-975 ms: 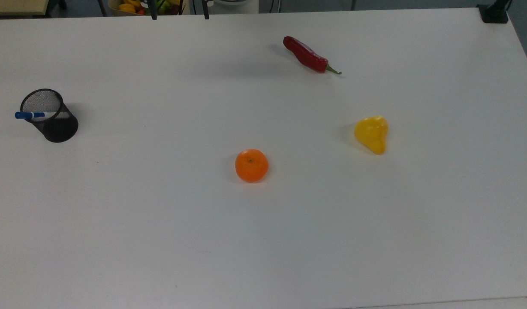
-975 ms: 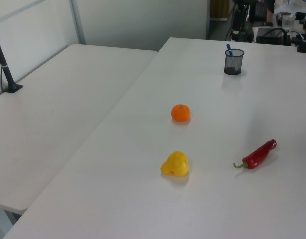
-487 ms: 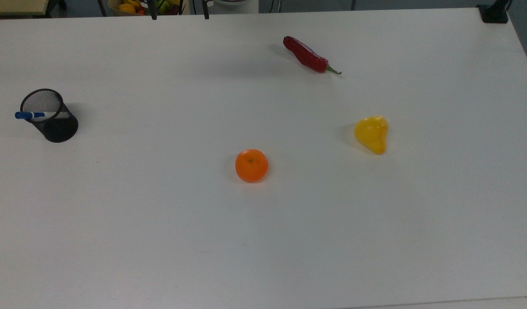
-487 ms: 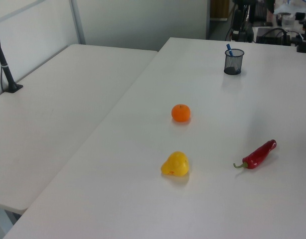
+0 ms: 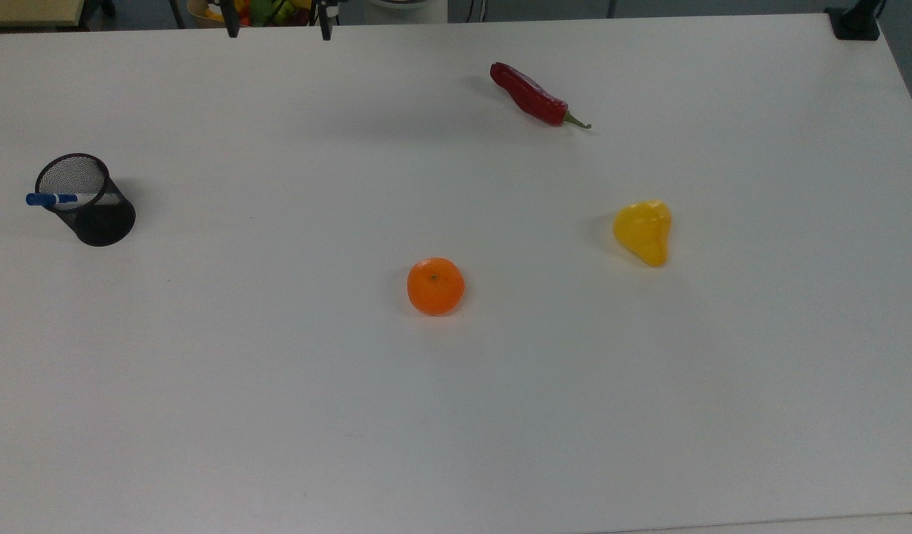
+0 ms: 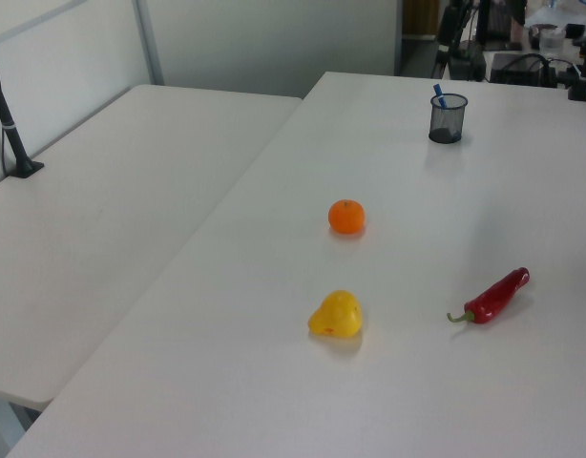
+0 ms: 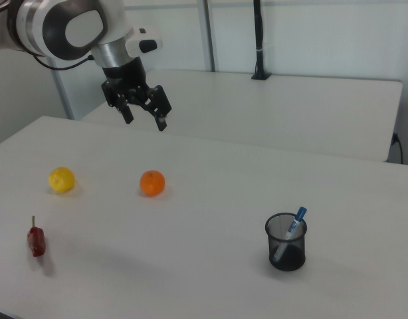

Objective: Take marker pen
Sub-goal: 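Move the open gripper toward the black mesh pen cup, then lower the gripper into the cup and close on the blue-capped marker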

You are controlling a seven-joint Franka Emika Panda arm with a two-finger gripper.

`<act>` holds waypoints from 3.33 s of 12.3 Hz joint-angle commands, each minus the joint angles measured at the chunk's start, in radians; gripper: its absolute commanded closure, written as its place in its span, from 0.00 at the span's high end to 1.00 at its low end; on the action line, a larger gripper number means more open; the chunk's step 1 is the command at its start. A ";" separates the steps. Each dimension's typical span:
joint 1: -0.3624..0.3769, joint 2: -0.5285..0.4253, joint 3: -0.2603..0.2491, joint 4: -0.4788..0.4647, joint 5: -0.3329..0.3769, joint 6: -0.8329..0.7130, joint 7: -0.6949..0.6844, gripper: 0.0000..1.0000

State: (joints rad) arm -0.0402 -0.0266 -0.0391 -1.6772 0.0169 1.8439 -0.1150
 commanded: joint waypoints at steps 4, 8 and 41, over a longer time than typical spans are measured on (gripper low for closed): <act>-0.024 0.036 -0.140 -0.007 -0.077 0.263 0.106 1.00; -0.037 0.102 -0.223 -0.019 -0.129 0.386 0.164 0.93; -0.095 0.462 -0.314 -0.133 -0.130 0.992 0.225 0.09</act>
State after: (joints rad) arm -0.1308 0.4473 -0.3501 -1.7913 -0.0906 2.8084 0.1011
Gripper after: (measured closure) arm 0.731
